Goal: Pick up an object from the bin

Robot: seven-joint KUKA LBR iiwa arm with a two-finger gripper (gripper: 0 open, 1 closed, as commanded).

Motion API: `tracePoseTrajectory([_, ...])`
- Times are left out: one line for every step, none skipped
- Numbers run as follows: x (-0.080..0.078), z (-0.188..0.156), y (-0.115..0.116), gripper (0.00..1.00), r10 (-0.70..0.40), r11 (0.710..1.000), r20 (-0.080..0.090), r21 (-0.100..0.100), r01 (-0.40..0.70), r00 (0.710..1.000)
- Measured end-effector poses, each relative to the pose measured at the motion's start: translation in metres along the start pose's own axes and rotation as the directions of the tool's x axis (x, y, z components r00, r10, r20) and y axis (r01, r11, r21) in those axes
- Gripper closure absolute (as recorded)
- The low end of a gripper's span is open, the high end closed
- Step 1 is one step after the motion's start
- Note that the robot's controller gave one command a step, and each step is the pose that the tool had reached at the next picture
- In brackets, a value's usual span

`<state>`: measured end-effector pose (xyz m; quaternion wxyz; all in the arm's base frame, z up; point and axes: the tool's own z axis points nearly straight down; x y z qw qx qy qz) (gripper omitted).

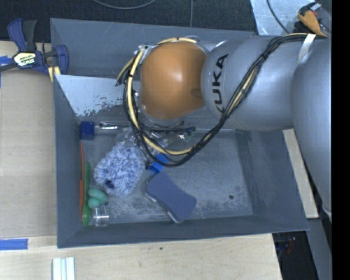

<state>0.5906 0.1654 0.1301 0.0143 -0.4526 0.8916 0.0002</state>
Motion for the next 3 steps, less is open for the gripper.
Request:
tracePoseTrajectory([-0.001, -0.027, -0.001, 1.00, 0.002, 1.000, 0.003, 0.002, -0.002, 1.000])
tracePoseTrajectory([-0.002, -0.043, -0.002, 1.00, 0.005, 1.000, 0.007, 0.004, -0.005, 1.000])
tracePoseTrajectory([-0.003, -0.054, -0.002, 1.00, 0.007, 1.000, 0.008, 0.005, -0.007, 1.000])
